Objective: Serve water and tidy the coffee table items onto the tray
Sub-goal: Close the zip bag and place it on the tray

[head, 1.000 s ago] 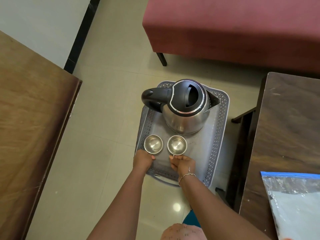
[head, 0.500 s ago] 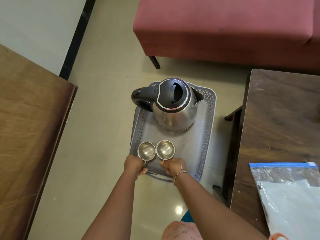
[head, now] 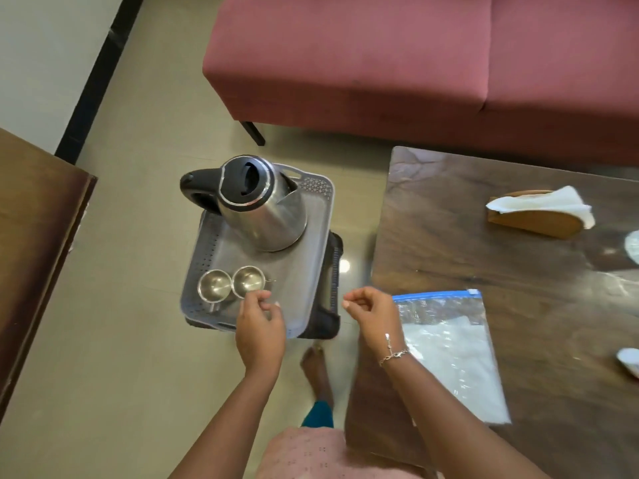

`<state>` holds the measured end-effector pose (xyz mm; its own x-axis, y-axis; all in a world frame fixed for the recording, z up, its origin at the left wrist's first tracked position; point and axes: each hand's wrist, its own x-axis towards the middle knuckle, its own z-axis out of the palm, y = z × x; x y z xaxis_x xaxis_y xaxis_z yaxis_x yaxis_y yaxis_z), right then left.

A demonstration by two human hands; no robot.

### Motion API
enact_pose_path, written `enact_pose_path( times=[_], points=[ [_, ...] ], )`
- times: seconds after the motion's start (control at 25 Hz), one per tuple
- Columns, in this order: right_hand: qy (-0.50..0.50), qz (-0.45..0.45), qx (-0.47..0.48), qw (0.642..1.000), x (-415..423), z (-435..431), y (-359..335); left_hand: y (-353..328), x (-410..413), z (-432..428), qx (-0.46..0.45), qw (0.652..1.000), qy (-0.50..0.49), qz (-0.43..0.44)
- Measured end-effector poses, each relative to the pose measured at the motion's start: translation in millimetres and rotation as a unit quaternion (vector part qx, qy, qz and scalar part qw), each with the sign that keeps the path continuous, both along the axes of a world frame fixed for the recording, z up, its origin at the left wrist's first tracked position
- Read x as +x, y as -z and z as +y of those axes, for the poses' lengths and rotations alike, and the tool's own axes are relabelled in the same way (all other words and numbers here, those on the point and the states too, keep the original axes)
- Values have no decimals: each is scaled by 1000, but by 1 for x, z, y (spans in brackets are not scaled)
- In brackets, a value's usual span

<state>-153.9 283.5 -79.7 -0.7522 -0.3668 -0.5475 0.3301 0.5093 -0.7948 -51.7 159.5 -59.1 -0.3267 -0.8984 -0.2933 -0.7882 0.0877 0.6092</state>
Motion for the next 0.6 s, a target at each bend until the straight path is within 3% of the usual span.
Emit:
enact_pose_path(
  times=[0.28,0.48,0.6],
  points=[
    [55,112,124,984,-61,144,4,6,-53,92,97,994,57,8],
    [127,79,211,966,-97,199,33,14,-75,132,144,984,99,-17],
    [105,37,229,967,-111,203,52,15,-81,147,149,981,119,-19]
  ],
)
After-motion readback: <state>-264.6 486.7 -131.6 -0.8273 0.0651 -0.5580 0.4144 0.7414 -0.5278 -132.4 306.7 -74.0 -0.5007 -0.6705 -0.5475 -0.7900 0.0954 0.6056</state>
